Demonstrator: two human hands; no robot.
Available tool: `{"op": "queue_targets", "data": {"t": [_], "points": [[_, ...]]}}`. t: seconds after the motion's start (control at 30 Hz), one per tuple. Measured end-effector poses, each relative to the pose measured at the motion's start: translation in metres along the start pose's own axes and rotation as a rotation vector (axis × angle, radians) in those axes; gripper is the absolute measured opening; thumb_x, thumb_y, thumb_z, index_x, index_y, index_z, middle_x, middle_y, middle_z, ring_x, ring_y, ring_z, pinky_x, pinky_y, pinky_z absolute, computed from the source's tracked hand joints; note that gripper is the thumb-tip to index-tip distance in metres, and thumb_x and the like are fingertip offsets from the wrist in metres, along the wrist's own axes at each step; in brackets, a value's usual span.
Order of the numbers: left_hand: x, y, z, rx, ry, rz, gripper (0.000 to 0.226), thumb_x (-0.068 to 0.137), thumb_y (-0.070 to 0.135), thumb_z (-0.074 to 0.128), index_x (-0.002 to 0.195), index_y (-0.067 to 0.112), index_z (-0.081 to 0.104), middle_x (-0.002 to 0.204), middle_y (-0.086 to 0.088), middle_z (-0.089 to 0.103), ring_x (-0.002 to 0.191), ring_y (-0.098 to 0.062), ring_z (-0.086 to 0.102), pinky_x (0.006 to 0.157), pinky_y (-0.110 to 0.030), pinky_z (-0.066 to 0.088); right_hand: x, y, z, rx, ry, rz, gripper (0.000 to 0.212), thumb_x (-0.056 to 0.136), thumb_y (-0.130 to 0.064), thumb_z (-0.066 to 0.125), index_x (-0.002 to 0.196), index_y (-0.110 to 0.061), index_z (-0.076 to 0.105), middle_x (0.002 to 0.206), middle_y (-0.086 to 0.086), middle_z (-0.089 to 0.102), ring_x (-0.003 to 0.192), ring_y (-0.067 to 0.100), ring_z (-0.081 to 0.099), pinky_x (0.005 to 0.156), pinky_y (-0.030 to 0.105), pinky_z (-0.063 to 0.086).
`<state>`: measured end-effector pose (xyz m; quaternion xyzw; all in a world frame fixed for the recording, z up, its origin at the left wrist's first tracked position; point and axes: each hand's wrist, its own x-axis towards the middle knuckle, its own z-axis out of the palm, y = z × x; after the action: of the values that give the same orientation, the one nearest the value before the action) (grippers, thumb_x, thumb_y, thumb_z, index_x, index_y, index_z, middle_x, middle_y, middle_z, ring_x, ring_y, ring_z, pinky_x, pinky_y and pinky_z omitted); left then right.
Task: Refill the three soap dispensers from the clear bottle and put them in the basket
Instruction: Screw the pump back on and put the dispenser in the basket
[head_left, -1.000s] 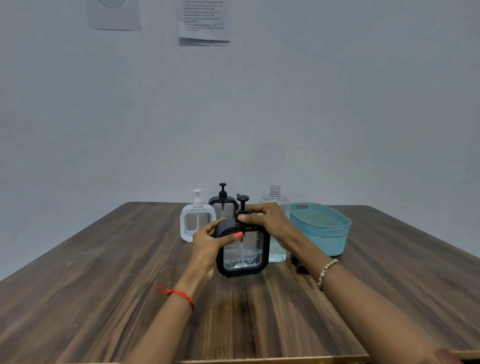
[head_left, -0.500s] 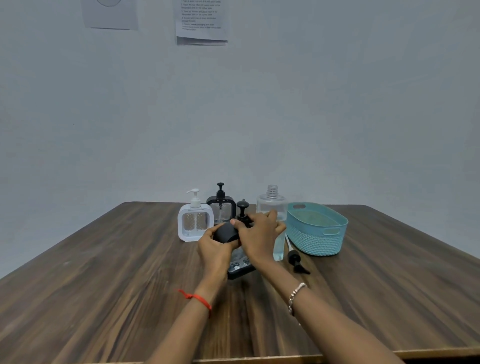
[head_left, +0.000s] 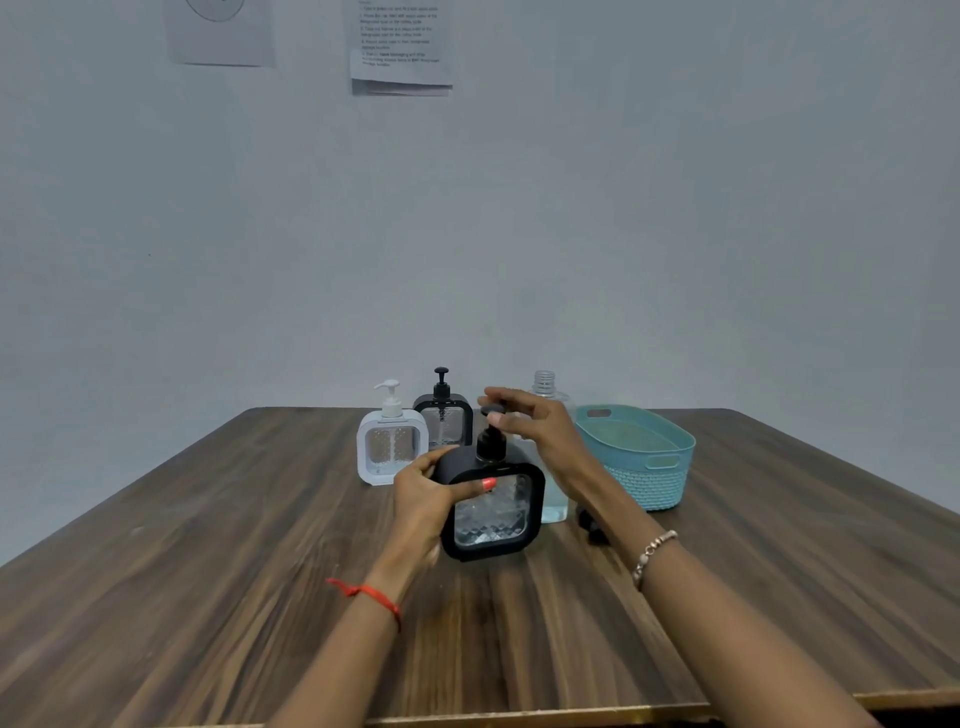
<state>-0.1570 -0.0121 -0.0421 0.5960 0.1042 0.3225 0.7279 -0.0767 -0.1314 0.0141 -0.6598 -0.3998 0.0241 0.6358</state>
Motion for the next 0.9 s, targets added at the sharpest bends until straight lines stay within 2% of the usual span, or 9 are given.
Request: {"op": "queue_targets", "data": {"t": [0.07,0.17,0.3,0.37,0.43,0.53,0.63,0.73,0.9], "points": [[-0.002,0.001,0.002,-0.011,-0.015,-0.005,0.059,0.051,-0.011,0.081,0.106,0.002,0.063,0.098,-0.014,0.07,0.086,-0.026,0.068,0.071,-0.033,0.058,-0.001,-0.003,-0.005,-0.029,0.048,-0.02,0.022,0.077,-0.012,0.073,0.099,-0.015,0.07,0.099,0.006,0.07,0.099,0.018,0.064,0.091,0.027,0.049],[-0.002,0.002,0.008,-0.006,-0.01,-0.009,0.059,0.052,-0.012,0.081,0.106,0.002,0.062,0.099,-0.014,0.069,0.089,-0.028,0.067,0.072,-0.034,0.057,-0.003,-0.004,-0.006,-0.126,0.196,-0.045,0.013,0.067,-0.02,0.082,0.072,-0.025,0.071,0.076,-0.002,0.068,0.076,0.011,0.063,0.08,0.03,0.051],[-0.005,0.002,0.02,-0.034,-0.021,-0.032,0.058,0.053,-0.014,0.08,0.107,-0.001,0.062,0.099,-0.017,0.068,0.086,-0.029,0.067,0.068,-0.033,0.058,-0.003,0.0,-0.011,-0.079,0.243,-0.06,0.018,0.064,-0.016,0.084,0.069,-0.021,0.068,0.066,-0.002,0.062,0.063,0.01,0.056,0.067,0.024,0.049],[-0.008,0.002,0.028,-0.063,-0.043,-0.052,0.059,0.054,-0.016,0.078,0.109,-0.003,0.061,0.097,-0.017,0.069,0.08,-0.026,0.067,0.06,-0.028,0.059,-0.004,0.002,-0.017,-0.062,0.248,-0.053,0.02,0.065,-0.015,0.084,0.075,-0.016,0.067,0.07,0.001,0.062,0.065,0.011,0.056,0.065,0.019,0.048],[-0.009,0.003,0.035,-0.097,-0.061,-0.07,0.058,0.055,-0.018,0.076,0.108,-0.002,0.06,0.093,-0.015,0.068,0.074,-0.021,0.067,0.052,-0.024,0.056,-0.005,0.004,-0.028,-0.067,0.229,-0.024,0.034,0.065,-0.016,0.083,0.095,-0.011,0.066,0.081,0.004,0.064,0.073,0.011,0.057,0.068,0.016,0.048],[-0.01,0.004,0.049,-0.145,-0.086,-0.093,0.053,0.057,-0.018,0.075,0.104,0.001,0.06,0.087,-0.011,0.068,0.063,-0.015,0.069,0.051,-0.025,0.055,-0.01,0.008,-0.057,-0.029,0.118,0.058,0.051,0.068,-0.017,0.081,0.115,-0.012,0.061,0.098,0.005,0.065,0.086,0.015,0.06,0.068,0.017,0.047],[-0.009,0.007,0.065,-0.152,-0.117,-0.069,0.052,0.059,-0.016,0.075,0.105,0.002,0.06,0.089,-0.011,0.069,0.066,-0.015,0.069,0.055,-0.027,0.057,-0.02,0.011,-0.091,-0.142,-0.023,0.117,0.05,0.064,-0.027,0.079,0.112,-0.023,0.064,0.11,0.0,0.066,0.097,0.018,0.061,0.074,0.027,0.048],[-0.005,0.01,0.089,-0.151,-0.151,-0.036,0.042,0.061,-0.014,0.075,0.094,0.007,0.062,0.088,-0.009,0.069,0.066,-0.014,0.07,0.056,-0.028,0.057,-0.029,0.007,-0.123,-0.179,-0.105,0.182,0.046,0.074,-0.012,0.076,0.116,-0.023,0.06,0.105,-0.005,0.064,0.094,0.01,0.062,0.074,0.028,0.05],[0.004,0.012,0.135,-0.105,-0.229,0.04,0.043,0.063,-0.009,0.076,0.1,0.007,0.063,0.092,-0.007,0.069,0.074,-0.013,0.069,0.062,-0.025,0.057,-0.024,-0.007,-0.167,-0.309,-0.051,0.176,0.051,0.078,-0.006,0.071,0.126,-0.017,0.056,0.121,0.009,0.06,0.104,0.019,0.061,0.079,0.032,0.054]]}}
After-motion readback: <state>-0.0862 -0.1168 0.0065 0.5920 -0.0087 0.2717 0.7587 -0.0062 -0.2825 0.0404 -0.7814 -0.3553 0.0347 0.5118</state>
